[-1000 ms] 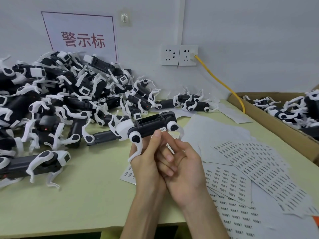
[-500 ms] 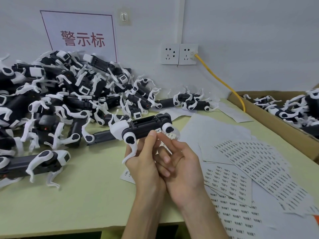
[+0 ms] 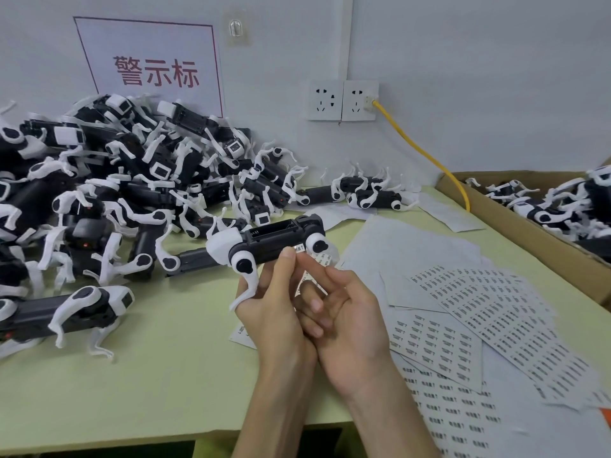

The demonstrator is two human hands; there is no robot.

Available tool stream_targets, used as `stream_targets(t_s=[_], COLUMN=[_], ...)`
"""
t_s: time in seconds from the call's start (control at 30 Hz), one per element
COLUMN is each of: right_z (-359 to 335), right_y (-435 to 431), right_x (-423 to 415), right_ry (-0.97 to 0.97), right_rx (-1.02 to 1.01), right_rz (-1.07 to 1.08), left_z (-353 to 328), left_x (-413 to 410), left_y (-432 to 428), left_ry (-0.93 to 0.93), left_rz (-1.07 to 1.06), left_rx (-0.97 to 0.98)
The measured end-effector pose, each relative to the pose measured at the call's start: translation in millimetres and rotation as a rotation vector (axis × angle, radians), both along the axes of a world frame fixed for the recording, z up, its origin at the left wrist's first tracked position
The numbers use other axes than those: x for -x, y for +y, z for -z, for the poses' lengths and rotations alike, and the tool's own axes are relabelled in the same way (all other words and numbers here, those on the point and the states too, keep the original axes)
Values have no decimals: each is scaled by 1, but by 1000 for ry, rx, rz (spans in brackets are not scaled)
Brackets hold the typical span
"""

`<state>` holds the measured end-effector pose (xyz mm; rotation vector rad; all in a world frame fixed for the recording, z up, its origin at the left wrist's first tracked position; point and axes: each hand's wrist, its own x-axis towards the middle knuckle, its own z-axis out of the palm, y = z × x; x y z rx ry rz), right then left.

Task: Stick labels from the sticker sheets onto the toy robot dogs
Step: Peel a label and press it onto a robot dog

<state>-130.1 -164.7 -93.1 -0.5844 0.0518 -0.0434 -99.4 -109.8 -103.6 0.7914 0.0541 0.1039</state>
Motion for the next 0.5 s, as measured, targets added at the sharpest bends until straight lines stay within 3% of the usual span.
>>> stream_targets(t_s=[0.5], right_z=[1], right_y=[2], right_x=[1], right_ry=[4], right_rx=[41], right_rz=[32], left_z=[6], left_x=[-4], left_y=[-2], left_ry=[59], left_rz=[-74], left_rx=[-19])
